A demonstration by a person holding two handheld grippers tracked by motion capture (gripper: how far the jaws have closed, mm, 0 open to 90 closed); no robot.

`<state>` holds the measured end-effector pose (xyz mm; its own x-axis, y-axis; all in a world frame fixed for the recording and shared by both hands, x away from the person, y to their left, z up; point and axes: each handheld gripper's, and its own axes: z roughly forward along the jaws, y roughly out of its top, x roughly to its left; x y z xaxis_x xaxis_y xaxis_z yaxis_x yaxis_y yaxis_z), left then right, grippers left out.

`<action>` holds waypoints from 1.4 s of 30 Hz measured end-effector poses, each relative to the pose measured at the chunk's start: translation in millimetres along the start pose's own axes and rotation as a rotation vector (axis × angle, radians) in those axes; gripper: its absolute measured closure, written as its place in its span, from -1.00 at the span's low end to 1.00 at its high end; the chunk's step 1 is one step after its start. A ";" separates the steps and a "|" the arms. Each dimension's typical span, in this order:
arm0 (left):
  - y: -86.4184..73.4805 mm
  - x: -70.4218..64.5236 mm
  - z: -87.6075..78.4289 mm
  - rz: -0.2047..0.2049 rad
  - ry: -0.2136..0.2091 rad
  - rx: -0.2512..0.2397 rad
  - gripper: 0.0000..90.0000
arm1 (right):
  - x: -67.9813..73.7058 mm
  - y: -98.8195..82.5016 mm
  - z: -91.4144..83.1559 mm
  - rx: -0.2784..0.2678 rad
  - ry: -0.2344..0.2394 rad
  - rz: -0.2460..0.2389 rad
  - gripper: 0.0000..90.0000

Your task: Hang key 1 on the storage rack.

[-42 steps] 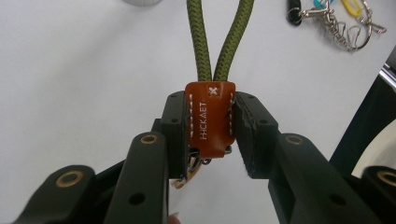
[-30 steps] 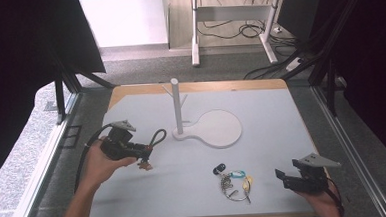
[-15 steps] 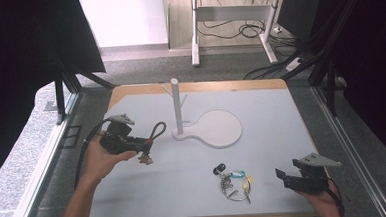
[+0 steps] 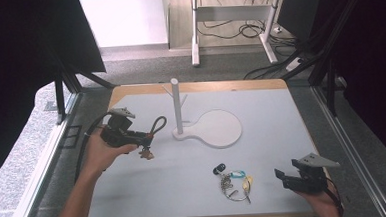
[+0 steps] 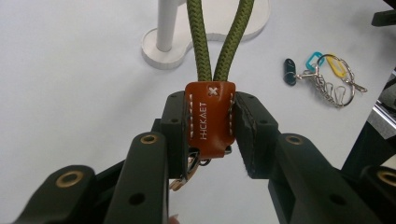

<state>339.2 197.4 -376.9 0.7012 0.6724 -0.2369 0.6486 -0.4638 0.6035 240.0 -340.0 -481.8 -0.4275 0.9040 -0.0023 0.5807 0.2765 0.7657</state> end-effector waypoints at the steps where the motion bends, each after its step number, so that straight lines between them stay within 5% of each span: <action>1: 0.9 0.9 -0.4 -0.004 0.000 -0.001 0.49 | 0.0 0.0 -0.1 -0.002 -0.001 0.000 -0.43; 42: 72.8 26.8 -17.0 -0.037 0.008 -0.048 0.49 | 2.7 -0.6 3.2 0.021 -0.001 -0.012 -0.42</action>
<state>400.2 191.4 -326.4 0.6744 0.6934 -0.2539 0.6592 -0.4104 0.6301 240.7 -336.7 -484.4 -0.4338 0.9009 -0.0119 0.5898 0.2940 0.7521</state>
